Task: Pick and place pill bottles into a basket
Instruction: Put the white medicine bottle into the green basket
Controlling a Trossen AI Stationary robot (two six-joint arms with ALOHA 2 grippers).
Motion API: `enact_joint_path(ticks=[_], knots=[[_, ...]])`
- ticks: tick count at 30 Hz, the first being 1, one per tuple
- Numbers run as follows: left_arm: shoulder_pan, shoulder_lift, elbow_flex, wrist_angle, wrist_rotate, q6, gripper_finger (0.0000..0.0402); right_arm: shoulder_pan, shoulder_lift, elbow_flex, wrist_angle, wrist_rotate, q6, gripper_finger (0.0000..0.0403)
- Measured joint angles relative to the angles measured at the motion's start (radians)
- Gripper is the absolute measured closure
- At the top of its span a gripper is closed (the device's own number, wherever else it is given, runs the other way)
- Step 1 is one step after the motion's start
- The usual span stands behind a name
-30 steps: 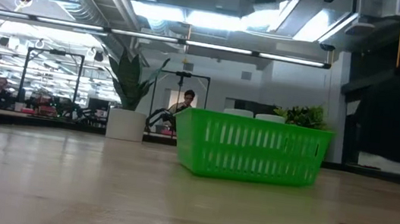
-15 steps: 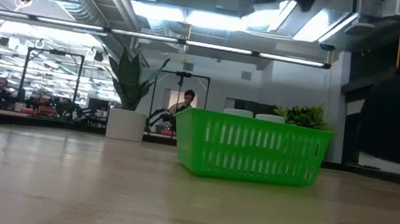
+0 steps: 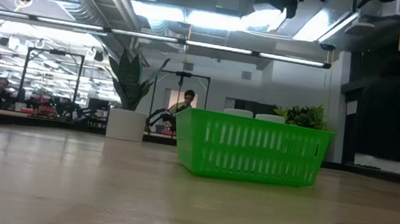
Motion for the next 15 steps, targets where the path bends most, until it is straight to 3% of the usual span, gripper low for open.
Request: enact_joint_path(ticks=[4,10,12,15], knots=[[0.163,-0.077,-0.176,0.091,0.096,0.008,0.0146,-0.002,0.001,0.000,0.006,0.000,-0.081,0.0079],[0.399,-0.097,-0.409,0.276,0.415,-0.184,0.0148,-0.003,0.001,0.000,0.066,0.007,-0.137,0.0079],[0.412,-0.097,-0.475,0.272,0.483,-0.224,0.0149,-0.003,0.001,0.000,0.067,0.007,-0.127,0.0079],[0.350,-0.120,-0.561,0.266,0.447,-0.224,0.0151,-0.003,0.001,0.000,0.063,0.007,-0.113,0.0079]])
